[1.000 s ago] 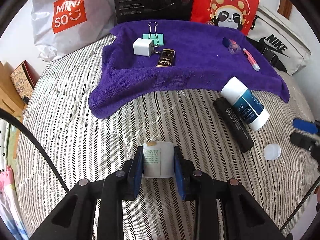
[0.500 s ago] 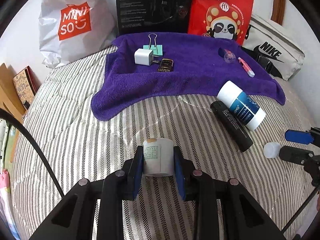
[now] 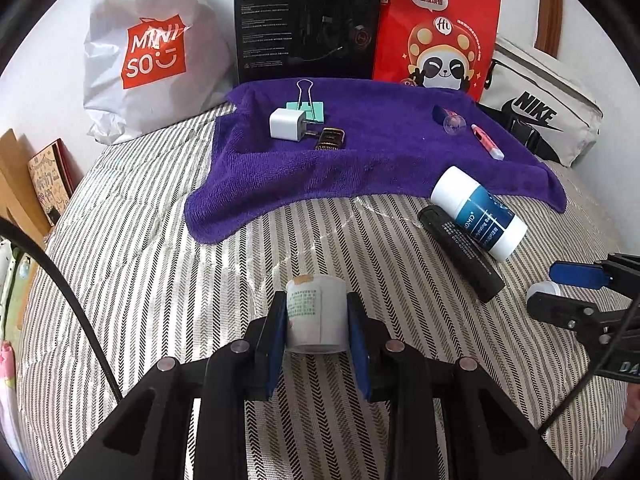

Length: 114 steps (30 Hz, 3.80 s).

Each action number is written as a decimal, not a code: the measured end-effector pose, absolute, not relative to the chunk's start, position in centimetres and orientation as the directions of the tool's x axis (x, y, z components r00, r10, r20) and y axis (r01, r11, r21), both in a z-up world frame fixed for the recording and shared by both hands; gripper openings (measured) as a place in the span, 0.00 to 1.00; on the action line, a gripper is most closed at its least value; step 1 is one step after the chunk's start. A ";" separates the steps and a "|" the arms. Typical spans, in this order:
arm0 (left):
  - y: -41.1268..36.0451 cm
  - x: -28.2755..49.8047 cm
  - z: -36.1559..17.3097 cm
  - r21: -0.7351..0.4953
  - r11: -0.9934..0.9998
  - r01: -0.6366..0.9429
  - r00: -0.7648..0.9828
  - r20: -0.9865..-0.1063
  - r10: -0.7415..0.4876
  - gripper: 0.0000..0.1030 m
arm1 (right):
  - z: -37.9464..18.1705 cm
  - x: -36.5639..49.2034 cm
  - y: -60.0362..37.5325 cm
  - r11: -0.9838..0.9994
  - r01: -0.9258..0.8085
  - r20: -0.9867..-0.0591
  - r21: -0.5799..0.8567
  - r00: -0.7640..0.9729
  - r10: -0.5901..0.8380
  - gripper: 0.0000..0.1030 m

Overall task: Organize rigid objects
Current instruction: 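Grasp the small white USB plug with the right tool, then carry the white jar toward the towel with the left tool while the right tool carries the USB plug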

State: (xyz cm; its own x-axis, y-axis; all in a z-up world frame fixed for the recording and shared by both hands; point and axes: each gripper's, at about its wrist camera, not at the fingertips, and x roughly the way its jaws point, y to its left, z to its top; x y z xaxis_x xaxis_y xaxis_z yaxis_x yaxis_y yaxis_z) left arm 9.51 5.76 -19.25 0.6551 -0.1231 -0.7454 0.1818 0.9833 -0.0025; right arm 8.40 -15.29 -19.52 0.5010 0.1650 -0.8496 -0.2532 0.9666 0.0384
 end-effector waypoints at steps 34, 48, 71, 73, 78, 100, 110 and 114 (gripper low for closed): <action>5.7 9.4 -19.3 -0.003 0.984 0.179 0.656 -0.745 -0.122 0.27 | -20.4 7.7 -16.2 0.970 -0.241 -0.811 -0.041 0.575 0.109 0.35; 5.6 9.6 -19.3 0.008 0.982 0.187 0.643 -0.757 -0.116 0.27 | -20.0 8.3 -16.8 0.963 -0.271 -0.839 0.008 0.521 0.153 0.35; 6.6 10.5 -17.8 -0.141 0.975 0.173 0.571 -0.792 -0.215 0.26 | -16.8 8.9 -22.7 0.964 -0.240 -0.799 0.112 0.556 0.231 0.35; 6.4 10.7 -17.3 -0.143 0.973 0.182 0.571 -0.790 -0.222 0.26 | -16.7 9.2 -22.9 0.964 -0.240 -0.796 0.111 0.560 0.231 0.35; 5.8 11.5 -15.9 -0.123 0.974 0.190 0.584 -0.783 -0.213 0.26 | -16.0 10.1 -23.3 0.963 -0.242 -0.785 0.116 0.572 0.238 0.35; 7.1 16.8 -12.6 -0.120 0.980 0.158 0.614 -0.765 -0.192 0.26 | -13.6 17.5 -23.5 0.960 -0.251 -0.751 0.125 0.608 0.257 0.35; 8.3 18.6 -13.0 -0.132 0.981 0.139 0.611 -0.768 -0.190 0.26 | -14.9 23.0 -22.6 0.963 -0.257 -0.773 0.087 0.592 0.228 0.35; 9.0 19.1 -13.2 -0.142 0.982 0.127 0.610 -0.769 -0.190 0.26 | -16.5 24.8 -21.5 0.960 -0.274 -0.802 0.062 0.559 0.211 0.35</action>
State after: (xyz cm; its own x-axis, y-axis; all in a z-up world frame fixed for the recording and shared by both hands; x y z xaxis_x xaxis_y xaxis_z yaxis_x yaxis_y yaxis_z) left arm 19.07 9.05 -13.19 0.6104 -0.1904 -0.7689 0.1268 0.9817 -0.1424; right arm 24.77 -21.51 -16.50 0.5591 0.2111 -0.8018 -0.2736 0.9599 0.0619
